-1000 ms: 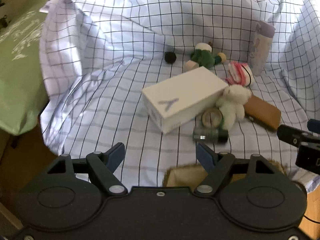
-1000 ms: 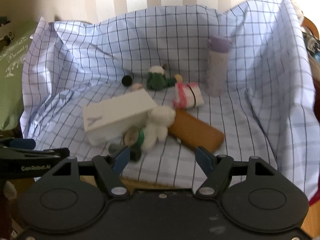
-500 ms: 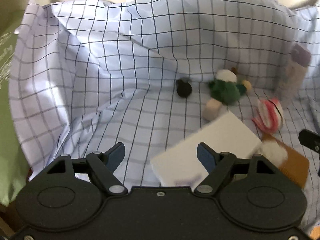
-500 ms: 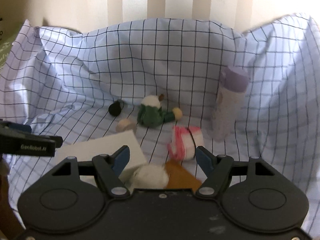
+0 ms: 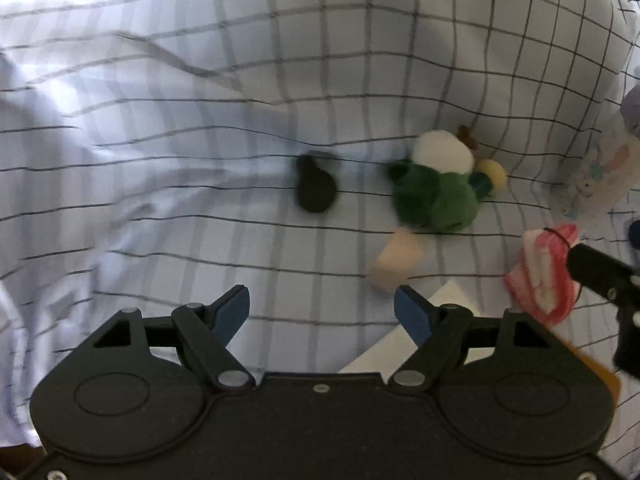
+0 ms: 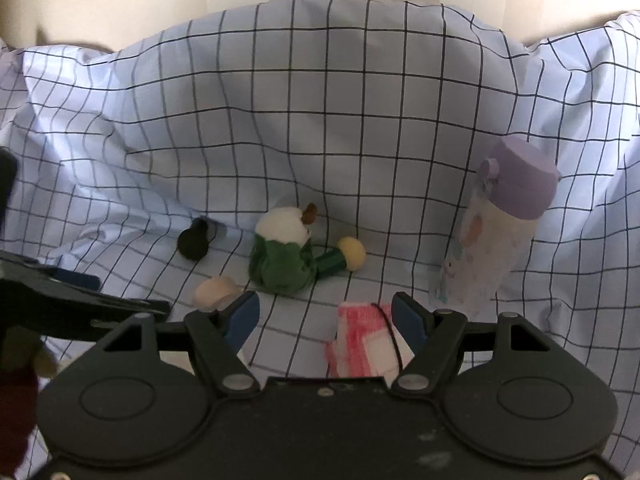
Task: Organize soft objects
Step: 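Reach the right tool toward the green plush toy while the left approaches the beige tape roll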
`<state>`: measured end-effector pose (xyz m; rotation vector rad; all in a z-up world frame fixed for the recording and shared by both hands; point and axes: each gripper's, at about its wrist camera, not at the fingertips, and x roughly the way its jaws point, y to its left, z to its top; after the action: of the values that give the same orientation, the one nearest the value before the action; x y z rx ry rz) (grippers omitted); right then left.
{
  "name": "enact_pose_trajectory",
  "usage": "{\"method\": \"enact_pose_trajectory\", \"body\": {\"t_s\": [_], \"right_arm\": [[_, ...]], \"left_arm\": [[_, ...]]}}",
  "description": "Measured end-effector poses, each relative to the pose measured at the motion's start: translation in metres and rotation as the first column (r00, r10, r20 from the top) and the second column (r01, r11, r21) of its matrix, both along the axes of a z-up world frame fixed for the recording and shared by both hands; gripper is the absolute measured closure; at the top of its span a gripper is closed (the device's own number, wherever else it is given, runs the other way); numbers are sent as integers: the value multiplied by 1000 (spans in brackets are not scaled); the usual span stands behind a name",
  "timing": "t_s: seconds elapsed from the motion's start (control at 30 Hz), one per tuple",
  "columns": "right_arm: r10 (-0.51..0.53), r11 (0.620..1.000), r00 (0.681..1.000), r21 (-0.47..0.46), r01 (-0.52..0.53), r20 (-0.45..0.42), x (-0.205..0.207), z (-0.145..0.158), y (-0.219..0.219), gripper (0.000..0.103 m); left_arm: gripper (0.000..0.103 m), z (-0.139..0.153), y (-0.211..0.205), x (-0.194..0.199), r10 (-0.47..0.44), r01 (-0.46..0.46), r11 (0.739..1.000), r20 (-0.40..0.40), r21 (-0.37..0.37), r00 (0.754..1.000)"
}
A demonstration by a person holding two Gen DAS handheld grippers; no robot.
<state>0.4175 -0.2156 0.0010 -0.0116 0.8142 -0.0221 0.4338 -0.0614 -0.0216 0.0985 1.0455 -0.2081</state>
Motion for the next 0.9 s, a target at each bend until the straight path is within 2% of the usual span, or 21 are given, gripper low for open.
{"method": "enact_pose_trajectory", "body": {"t_s": [0.2, 0.33, 0.57, 0.7, 0.9], "right_arm": [[-6, 1000, 1000, 1, 6, -9, 14, -4, -7, 31], [-17, 1000, 1000, 6, 17, -13, 21, -8, -11, 31], [-3, 1000, 1000, -15, 3, -4, 32, -13, -7, 31], [21, 1000, 1000, -7, -21, -14, 52, -20, -2, 31], [55, 998, 997, -15, -56, -55, 93, -44, 17, 31]], "left_arm": [[27, -20, -19, 30, -26, 26, 1000, -55, -14, 998], [27, -28, -17, 40, 2, -3, 1000, -60, -5, 998], [27, -30, 17, 54, 127, -127, 992, -34, 5, 991], [27, -27, 37, 50, 152, -153, 988, -32, -17, 988], [27, -24, 51, 46, 141, -141, 990, -11, 7, 990]]}}
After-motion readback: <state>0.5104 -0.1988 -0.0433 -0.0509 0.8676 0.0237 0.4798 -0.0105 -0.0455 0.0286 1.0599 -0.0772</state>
